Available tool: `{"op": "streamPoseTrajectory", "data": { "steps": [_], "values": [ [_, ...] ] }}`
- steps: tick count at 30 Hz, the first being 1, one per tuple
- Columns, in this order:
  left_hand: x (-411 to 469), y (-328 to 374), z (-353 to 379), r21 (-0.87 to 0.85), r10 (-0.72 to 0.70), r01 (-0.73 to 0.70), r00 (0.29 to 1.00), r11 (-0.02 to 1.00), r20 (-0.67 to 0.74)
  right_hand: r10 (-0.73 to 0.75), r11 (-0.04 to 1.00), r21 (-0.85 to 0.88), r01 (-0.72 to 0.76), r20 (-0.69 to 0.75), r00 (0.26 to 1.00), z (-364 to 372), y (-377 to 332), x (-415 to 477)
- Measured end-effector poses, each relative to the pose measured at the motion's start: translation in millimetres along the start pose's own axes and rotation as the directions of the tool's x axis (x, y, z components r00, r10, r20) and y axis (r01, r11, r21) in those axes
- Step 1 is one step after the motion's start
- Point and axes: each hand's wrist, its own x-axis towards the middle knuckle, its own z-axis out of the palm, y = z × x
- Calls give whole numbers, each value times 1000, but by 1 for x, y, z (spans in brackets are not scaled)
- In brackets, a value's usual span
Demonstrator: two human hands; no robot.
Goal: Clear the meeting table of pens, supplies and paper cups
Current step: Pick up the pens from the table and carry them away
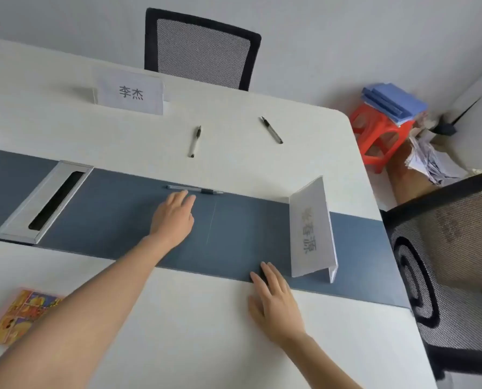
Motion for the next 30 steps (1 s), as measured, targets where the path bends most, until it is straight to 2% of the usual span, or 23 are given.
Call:
{"op": "streamPoseTrajectory", "data": {
  "steps": [2,5,8,10,13,16,19,25,30],
  "values": [
    [22,-1,3,74,13,-13,1000,997,9,-28,998,49,30,-54,998,1,2,3],
    [50,-1,7,133,-22,15,999,991,50,-60,998,28,64,-129,990,9,4,2],
    [49,7,9,159,-66,60,997,986,33,-55,997,55,62,-117,992,8,4,2],
    [33,14,8,82,-126,123,991,989,35,-63,996,62,68,-70,995,5,4,2],
    [-23,29,7,-143,-244,244,970,959,12,-26,996,89,20,66,998,-5,2,5],
    [-100,49,3,-408,-379,327,924,852,-52,-12,993,119,3,81,997,-15,0,3],
    [-179,66,0,-540,-484,373,872,755,-76,-19,980,195,-27,231,973,-25,-1,-17],
    [-281,108,16,-628,-640,494,769,601,-8,9,943,325,-76,201,979,-45,10,-116],
    [-313,178,33,-671,-692,521,722,528,16,19,935,354,-36,51,998,-64,71,-174]
  ]
}}
